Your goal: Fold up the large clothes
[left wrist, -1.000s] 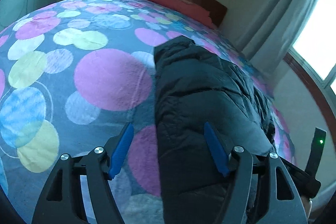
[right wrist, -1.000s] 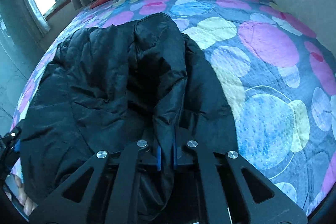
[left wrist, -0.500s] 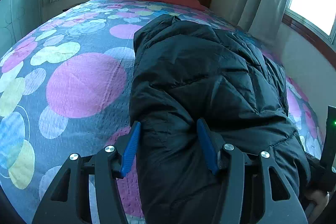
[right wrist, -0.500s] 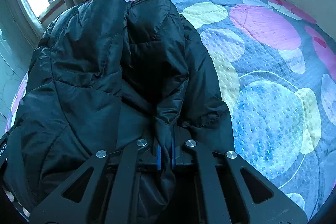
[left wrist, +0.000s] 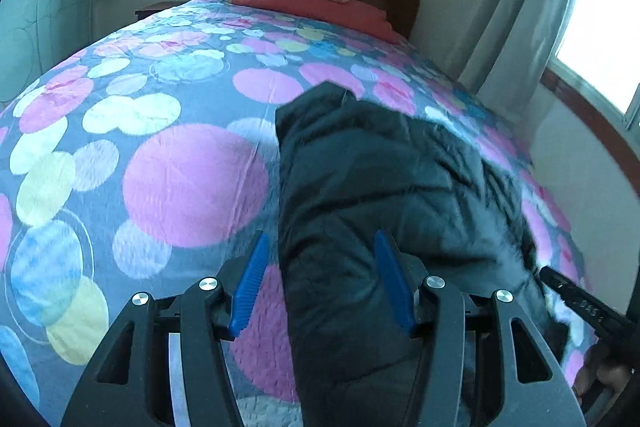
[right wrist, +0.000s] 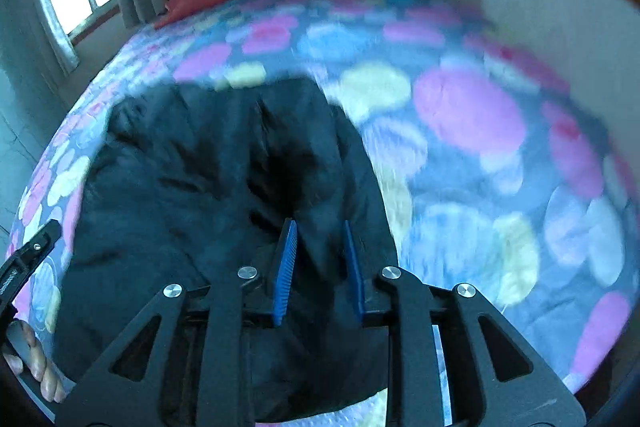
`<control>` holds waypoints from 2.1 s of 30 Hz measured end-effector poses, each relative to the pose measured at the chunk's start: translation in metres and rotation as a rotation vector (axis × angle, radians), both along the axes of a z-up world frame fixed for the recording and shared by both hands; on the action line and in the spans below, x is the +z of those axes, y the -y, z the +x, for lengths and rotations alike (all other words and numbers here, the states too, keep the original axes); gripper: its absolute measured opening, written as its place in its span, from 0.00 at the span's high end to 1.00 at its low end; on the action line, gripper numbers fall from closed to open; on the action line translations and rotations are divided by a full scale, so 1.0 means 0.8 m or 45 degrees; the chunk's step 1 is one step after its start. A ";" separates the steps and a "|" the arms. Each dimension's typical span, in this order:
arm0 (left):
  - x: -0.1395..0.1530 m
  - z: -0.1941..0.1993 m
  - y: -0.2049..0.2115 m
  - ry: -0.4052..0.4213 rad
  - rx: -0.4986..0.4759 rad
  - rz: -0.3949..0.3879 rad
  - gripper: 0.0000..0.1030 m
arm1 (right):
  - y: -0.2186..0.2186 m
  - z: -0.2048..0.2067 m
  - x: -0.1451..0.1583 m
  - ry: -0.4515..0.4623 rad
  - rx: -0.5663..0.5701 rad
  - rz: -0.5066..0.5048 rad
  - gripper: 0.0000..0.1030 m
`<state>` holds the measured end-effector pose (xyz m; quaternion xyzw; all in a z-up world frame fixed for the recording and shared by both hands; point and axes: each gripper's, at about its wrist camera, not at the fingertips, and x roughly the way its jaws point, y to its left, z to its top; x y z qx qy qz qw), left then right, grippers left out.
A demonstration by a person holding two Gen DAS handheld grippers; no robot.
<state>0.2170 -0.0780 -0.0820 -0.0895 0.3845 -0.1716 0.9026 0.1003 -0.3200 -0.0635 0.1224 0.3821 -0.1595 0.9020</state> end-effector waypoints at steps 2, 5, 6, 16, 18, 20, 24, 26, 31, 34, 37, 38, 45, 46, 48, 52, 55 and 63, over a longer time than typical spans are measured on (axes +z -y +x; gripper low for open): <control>0.012 0.009 0.005 0.022 0.004 0.007 0.47 | -0.010 0.015 0.019 0.027 0.027 -0.045 0.77; 0.021 0.023 0.011 0.038 0.011 0.003 0.47 | -0.017 0.039 0.034 0.090 0.087 -0.026 0.77; 0.021 0.028 0.014 0.035 0.015 0.007 0.47 | -0.019 0.049 0.033 0.095 0.104 -0.019 0.77; -0.025 0.056 0.058 -0.086 -0.026 0.048 0.46 | -0.004 0.087 -0.043 -0.019 0.114 0.024 0.74; -0.033 0.056 0.065 -0.082 -0.022 0.076 0.41 | 0.003 0.089 -0.058 -0.029 0.110 0.046 0.73; -0.040 0.057 0.069 -0.086 -0.022 0.091 0.39 | 0.008 0.092 -0.072 -0.030 0.110 0.061 0.71; -0.055 0.062 0.073 -0.098 -0.001 0.125 0.33 | 0.005 0.098 -0.090 -0.028 0.104 0.050 0.71; -0.060 0.062 0.076 -0.081 0.004 0.151 0.33 | 0.004 0.100 -0.096 -0.026 0.098 0.052 0.71; -0.068 0.065 0.082 -0.062 0.011 0.183 0.33 | 0.007 0.102 -0.109 0.000 0.083 0.063 0.71; -0.072 0.066 0.083 -0.052 0.010 0.192 0.33 | 0.004 0.099 -0.114 0.012 0.076 0.048 0.71; -0.075 0.065 0.085 -0.040 0.015 0.204 0.33 | 0.002 0.097 -0.117 0.019 0.073 0.038 0.71; -0.076 0.065 0.086 -0.037 0.015 0.207 0.33 | 0.002 0.096 -0.118 0.024 0.071 0.038 0.71; -0.081 0.062 0.088 -0.012 0.018 0.216 0.33 | -0.002 0.091 -0.123 0.050 0.063 0.022 0.71; -0.082 0.061 0.088 -0.010 0.019 0.215 0.33 | -0.002 0.091 -0.123 0.050 0.063 0.020 0.71; -0.083 0.061 0.087 -0.007 0.019 0.213 0.33 | -0.002 0.090 -0.123 0.053 0.062 0.014 0.71; -0.084 0.061 0.087 -0.003 0.019 0.214 0.33 | -0.003 0.088 -0.122 0.059 0.060 0.012 0.71; -0.084 0.058 0.089 0.003 0.021 0.217 0.33 | -0.004 0.087 -0.122 0.066 0.058 0.006 0.71; -0.076 0.059 0.091 -0.006 0.026 0.223 0.33 | -0.006 0.083 -0.111 0.065 0.058 0.009 0.71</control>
